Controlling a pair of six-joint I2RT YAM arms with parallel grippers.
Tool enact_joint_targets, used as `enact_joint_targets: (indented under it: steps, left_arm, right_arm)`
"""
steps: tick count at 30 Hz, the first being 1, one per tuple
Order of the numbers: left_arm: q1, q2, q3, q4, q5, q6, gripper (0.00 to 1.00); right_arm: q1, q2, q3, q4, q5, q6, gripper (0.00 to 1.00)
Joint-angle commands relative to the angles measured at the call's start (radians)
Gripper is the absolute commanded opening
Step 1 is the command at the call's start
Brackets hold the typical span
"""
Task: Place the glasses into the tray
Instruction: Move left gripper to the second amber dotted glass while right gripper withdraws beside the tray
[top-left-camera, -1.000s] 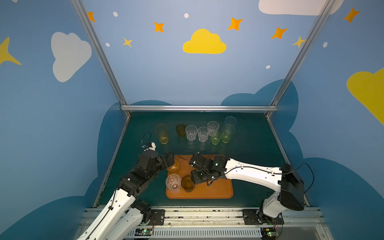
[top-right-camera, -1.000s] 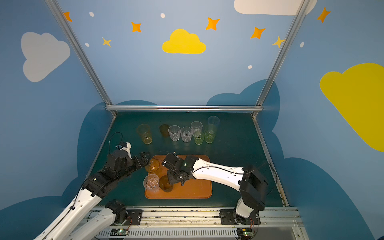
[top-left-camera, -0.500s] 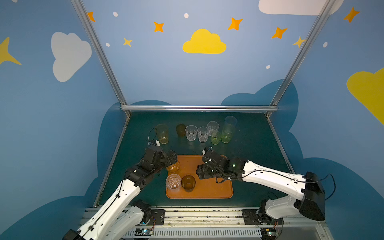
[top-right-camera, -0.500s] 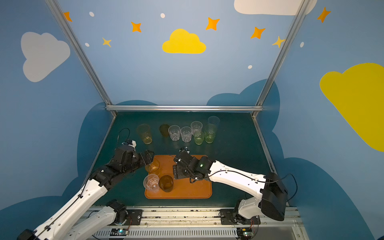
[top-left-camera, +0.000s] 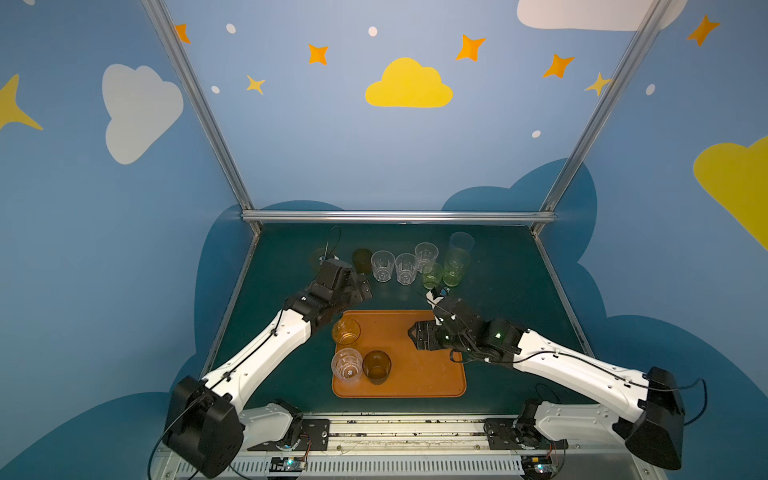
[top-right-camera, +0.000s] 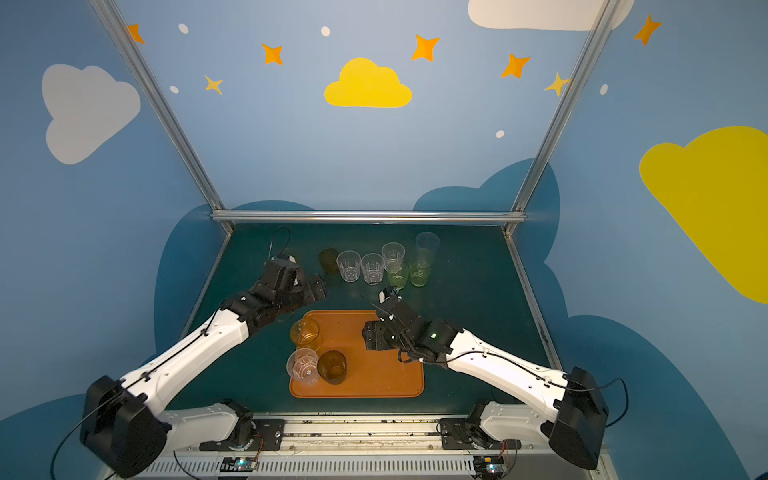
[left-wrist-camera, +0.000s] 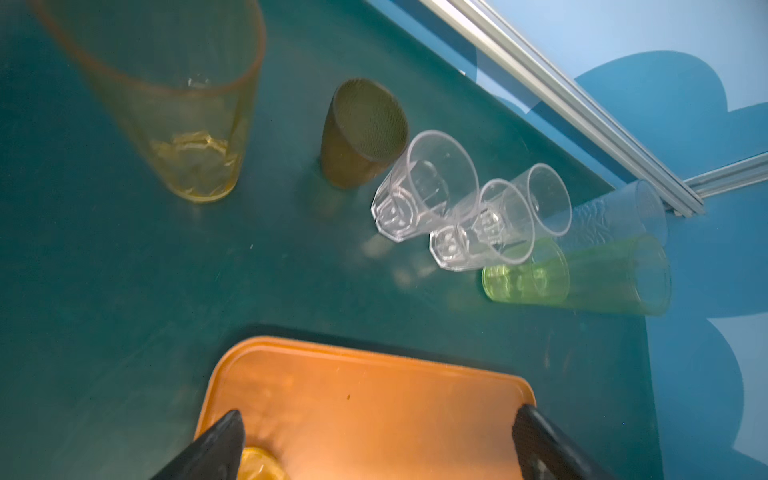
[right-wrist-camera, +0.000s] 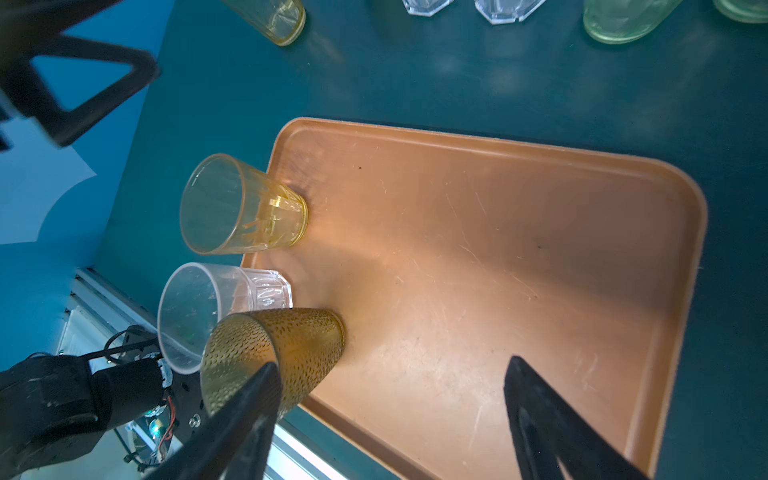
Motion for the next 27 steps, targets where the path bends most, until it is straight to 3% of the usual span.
enact_joint_targets:
  steps: [1, 11, 16, 20, 27]
  left_arm:
    - [0.0, 0.088, 0.081, 0.018, -0.063, 0.025, 0.95]
    - [0.034, 0.357, 0.296, -0.026, -0.074, 0.021, 0.43]
    - [0.058, 0.447, 0.374, -0.047, -0.096, 0.017, 0.32]
    - [0.076, 0.504, 0.421, -0.056, -0.096, 0.005, 0.35]
    - [0.101, 0.584, 0.503, -0.104, -0.119, 0.007, 0.31]
  right_arm:
    - [-0.012, -0.079, -0.039, 0.017, 0.031, -0.033, 0.83]
    - [-0.029, -0.288, -0.149, 0.014, 0.09, -0.052, 0.85]
    - [-0.031, -0.349, -0.191, 0.019, 0.1, -0.051, 0.86]
    - [-0.033, -0.37, -0.206, 0.011, 0.103, -0.047, 0.86]
    - [-0.036, -0.406, -0.234, 0.007, 0.115, -0.04, 0.86]
